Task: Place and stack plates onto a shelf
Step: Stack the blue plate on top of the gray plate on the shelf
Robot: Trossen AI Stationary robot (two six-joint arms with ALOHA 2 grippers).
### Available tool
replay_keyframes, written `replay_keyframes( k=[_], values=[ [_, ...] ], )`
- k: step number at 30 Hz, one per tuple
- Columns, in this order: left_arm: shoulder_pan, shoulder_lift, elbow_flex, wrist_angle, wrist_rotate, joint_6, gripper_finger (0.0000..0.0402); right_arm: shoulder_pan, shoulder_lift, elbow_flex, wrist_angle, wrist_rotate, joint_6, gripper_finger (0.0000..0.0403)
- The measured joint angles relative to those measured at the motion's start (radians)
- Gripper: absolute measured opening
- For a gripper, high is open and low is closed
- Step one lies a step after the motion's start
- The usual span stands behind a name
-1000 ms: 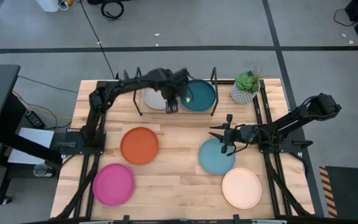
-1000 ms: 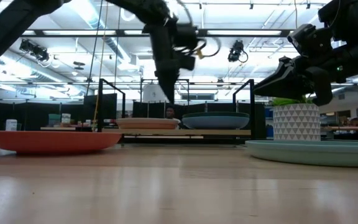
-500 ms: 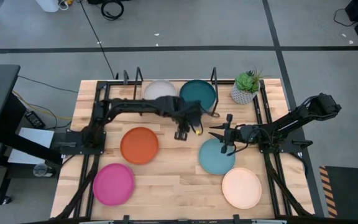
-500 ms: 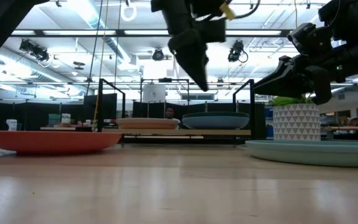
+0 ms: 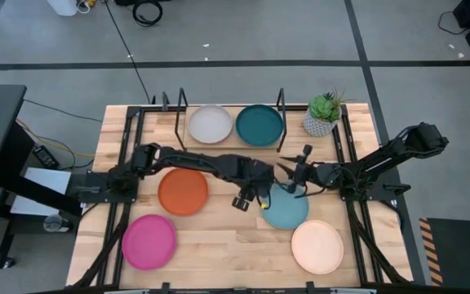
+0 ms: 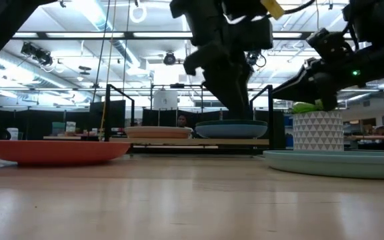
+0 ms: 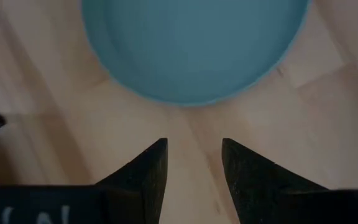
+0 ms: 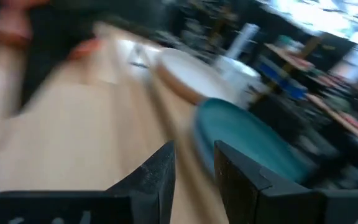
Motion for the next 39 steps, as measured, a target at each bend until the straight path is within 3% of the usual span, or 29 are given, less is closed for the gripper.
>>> replay_keyframes(
  k=[6, 17, 25, 35, 39],
  values=[
    [-0.025, 0.03, -0.002, 0.012, -0.001, 0.002, 0.016, 0.0, -0.005, 0.0, -0.005, 0.157, 0.007, 0.0115],
    [-0.062, 0.094, -0.002, 0.114, 0.025, 0.078, 0.0153, 0.038, -0.014, 0.0, -0.086, 0.124, 0.007, 0.0113],
    [-0.075, 0.137, 0.001, 0.182, 0.114, 0.153, 0.0142, 0.06, -0.019, 0.0, -0.09, 0.126, -0.008, 0.008],
    [-0.081, 0.149, -0.001, 0.166, 0.124, 0.211, 0.014, 0.06, -0.02, 0.0, -0.085, 0.127, -0.008, 0.0068],
    [-0.08, 0.149, -0.001, 0.165, 0.123, 0.21, 0.0108, 0.06, -0.02, 0.0, -0.083, 0.124, -0.007, 0.0068]
  ],
)
